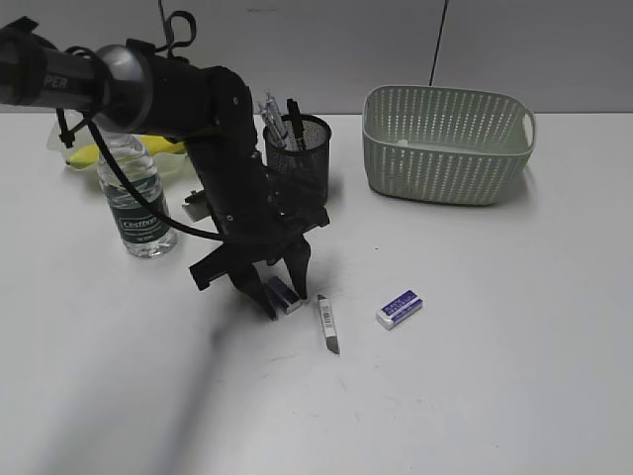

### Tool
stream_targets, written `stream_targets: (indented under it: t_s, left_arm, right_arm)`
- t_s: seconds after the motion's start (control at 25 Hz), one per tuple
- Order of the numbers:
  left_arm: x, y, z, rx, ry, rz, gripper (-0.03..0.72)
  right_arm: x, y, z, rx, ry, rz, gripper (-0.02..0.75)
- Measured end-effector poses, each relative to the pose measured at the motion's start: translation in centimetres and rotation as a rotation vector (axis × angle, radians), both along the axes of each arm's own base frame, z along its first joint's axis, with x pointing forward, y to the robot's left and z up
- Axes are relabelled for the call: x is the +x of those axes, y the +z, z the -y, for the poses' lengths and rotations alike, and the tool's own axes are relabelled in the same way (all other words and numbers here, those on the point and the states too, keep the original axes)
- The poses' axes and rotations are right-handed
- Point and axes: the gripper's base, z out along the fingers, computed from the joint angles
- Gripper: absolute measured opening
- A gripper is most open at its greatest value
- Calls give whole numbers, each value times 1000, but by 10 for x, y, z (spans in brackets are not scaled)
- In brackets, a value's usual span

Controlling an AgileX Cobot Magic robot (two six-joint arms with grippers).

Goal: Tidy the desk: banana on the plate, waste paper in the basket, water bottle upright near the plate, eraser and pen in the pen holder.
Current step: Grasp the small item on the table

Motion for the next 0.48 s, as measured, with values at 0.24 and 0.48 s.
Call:
stream_targets:
  t_s: [0.24,0.48]
  left_arm:
    - [3,-1,1,-7,9,30,188]
    - [2,0,0,0,0,28,169]
  right_arm:
    - [0,0,0,0,0,0,382]
    - [0,0,0,0,0,0,382]
